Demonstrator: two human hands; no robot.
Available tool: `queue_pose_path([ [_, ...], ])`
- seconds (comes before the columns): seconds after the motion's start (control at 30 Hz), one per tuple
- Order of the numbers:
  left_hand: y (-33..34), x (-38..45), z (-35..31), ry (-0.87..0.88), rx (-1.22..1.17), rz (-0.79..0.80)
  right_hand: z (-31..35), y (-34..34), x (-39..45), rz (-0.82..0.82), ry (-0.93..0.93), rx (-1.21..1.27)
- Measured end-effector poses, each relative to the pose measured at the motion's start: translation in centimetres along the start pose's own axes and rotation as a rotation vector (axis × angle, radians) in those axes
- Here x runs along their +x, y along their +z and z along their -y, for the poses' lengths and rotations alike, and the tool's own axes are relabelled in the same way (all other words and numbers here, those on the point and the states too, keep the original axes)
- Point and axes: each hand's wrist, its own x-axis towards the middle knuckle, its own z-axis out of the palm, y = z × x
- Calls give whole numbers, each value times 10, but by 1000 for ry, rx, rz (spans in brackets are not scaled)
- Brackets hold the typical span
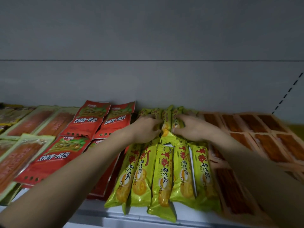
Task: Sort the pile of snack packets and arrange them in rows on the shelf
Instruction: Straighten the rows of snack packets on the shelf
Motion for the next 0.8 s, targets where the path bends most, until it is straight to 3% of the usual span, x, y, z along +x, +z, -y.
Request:
queue_pose_path([
  [0.57,14,6,-2,-47,-31,-15,21,2,-4,34,7,-48],
  [0.8,-8,-32,-10,85,-36,-142,24,-9,-22,-112,-45,-12],
])
